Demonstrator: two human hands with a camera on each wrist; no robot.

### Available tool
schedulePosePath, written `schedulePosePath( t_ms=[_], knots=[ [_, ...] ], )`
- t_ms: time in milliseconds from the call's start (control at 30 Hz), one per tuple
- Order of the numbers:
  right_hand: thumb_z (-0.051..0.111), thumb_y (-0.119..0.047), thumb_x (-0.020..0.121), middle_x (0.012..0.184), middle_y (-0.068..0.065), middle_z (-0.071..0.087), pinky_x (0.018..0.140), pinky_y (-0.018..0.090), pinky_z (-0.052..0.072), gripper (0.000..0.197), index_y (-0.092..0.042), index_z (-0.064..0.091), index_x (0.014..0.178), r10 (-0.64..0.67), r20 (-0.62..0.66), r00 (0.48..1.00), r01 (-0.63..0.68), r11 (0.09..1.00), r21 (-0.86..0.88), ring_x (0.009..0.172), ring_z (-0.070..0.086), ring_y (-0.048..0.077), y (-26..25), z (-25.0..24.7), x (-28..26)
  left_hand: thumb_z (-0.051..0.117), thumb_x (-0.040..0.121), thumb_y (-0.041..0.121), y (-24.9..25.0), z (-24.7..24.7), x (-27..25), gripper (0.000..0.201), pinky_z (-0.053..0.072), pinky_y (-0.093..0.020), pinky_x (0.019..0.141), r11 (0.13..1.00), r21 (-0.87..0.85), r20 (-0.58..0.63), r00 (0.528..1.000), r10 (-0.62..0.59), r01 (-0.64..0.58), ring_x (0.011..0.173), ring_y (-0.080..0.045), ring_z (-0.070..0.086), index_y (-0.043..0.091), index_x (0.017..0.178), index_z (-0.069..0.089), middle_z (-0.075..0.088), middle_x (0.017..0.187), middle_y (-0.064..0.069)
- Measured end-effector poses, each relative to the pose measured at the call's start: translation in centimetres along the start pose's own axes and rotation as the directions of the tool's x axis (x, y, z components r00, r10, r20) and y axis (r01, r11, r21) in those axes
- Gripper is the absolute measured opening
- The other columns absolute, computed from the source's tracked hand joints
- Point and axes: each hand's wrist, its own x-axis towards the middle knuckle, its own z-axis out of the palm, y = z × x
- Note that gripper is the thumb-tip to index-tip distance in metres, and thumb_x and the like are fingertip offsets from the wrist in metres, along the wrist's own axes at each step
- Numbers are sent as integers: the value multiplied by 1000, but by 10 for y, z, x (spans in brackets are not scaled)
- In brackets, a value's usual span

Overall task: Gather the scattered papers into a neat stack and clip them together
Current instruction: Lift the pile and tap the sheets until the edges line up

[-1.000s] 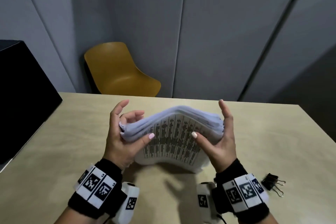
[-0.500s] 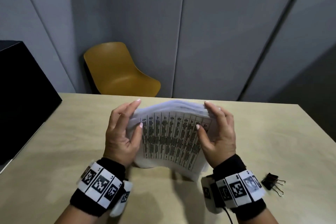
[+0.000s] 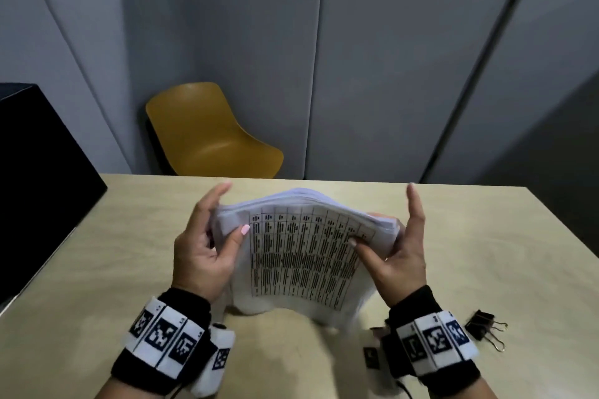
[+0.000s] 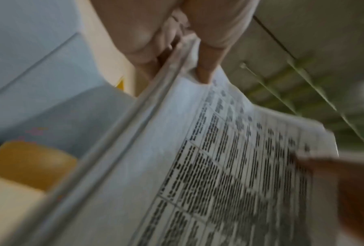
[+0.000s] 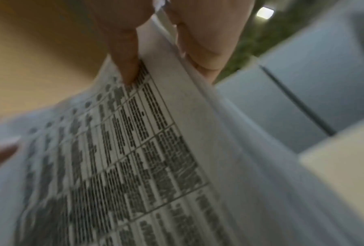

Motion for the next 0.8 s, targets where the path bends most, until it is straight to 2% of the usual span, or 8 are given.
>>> schedulePosePath(
  t_ms=[100,200,300,367,500,567,700,800],
  knots=[
    [81,-6,64,73,-9,73,76,27,58,46,-19,61,104,275,140,951,-297,939,174,70,66,-2,15,1,1,78,63,5,-9,3,-3,82,50,-12,61,912,-272,147,950,-275,306,62,-8,63,31,131,40,69,71,8],
    [79,-24,67,68,-12,73,66,25,56,10,-23,71,71,302,171,938,-320,943,86,67,64,3,21,11,-3,76,72,13,-14,13,-10,30,51,-10,70,896,-109,198,893,-404,430,83,3,67,32,90,63,70,71,29],
    [66,8,76,73,-13,73,67,21,55,31,-23,65,80,219,104,970,-231,966,119,71,66,2,14,15,-4,69,77,3,-9,13,-7,31,48,-2,62,896,-133,163,901,-402,424,73,16,64,33,82,61,64,65,39],
    [68,11,73,81,-5,72,68,17,54,41,-22,57,94,168,72,983,-178,968,179,76,66,2,8,12,-3,73,72,0,-3,7,-3,37,46,-1,65,922,-136,156,927,-342,363,80,15,64,30,92,61,67,76,37],
    [84,-30,55,97,7,63,79,23,55,80,-33,40,122,150,61,987,-159,965,210,84,65,10,-6,10,-3,75,62,-12,10,8,-3,71,44,1,64,938,-206,1,958,-286,280,74,18,60,15,121,45,66,81,20],
    [86,-35,51,100,4,60,82,21,53,95,-28,35,131,137,70,988,-148,968,201,87,64,8,-8,11,0,78,58,-9,13,11,-5,83,47,-2,65,909,-312,-1,957,-291,276,73,13,63,15,125,36,69,81,27],
    [81,-20,55,108,1,59,83,19,52,86,-31,38,128,163,77,984,-174,970,171,91,64,4,-8,14,2,84,43,44,6,10,-10,94,51,-9,71,855,-429,26,951,-309,290,84,5,66,27,123,38,71,95,15],
    [83,-10,55,95,1,64,69,16,53,71,-26,47,115,182,173,968,-213,960,181,80,65,-1,-8,17,-3,81,49,31,4,9,-12,76,52,-14,79,898,-327,102,956,-276,294,90,2,65,29,116,45,61,108,5]
  ],
)
